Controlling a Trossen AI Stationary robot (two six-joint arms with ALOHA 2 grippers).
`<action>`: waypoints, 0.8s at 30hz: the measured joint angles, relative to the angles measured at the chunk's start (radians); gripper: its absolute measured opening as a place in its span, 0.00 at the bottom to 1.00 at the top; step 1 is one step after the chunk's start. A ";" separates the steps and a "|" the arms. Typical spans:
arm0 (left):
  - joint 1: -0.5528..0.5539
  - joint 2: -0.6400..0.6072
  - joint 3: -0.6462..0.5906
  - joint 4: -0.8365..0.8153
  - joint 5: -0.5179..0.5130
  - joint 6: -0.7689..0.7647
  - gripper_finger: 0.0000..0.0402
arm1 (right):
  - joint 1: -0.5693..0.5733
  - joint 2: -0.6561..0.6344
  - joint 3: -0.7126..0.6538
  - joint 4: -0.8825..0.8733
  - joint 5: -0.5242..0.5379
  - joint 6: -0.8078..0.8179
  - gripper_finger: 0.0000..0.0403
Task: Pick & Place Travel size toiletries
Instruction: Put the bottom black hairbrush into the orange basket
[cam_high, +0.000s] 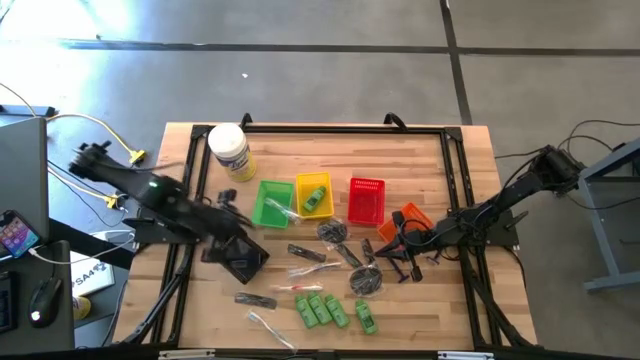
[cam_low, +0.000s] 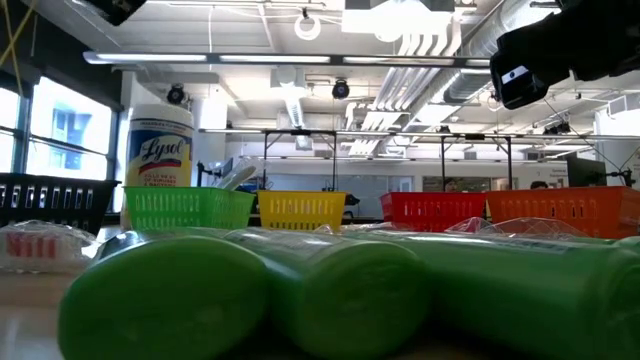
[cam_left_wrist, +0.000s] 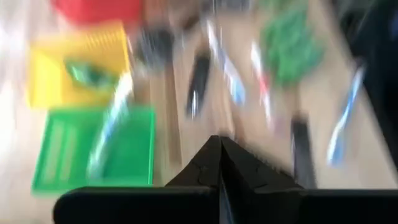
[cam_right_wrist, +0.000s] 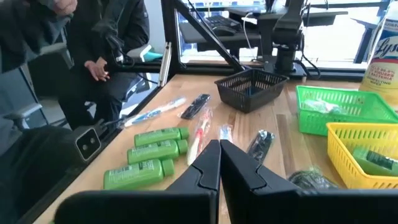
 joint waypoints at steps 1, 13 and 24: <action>0.000 -0.077 -0.067 0.096 -0.027 0.000 0.01 | 0.000 0.000 0.000 -0.002 0.000 -0.002 0.01; 0.000 -0.516 -0.662 0.795 -0.035 0.283 0.00 | -0.003 0.000 0.000 0.009 0.015 -0.074 0.01; 0.000 -0.564 -0.818 0.871 -0.073 0.362 0.00 | -0.125 0.000 0.000 0.060 -0.023 -0.095 0.01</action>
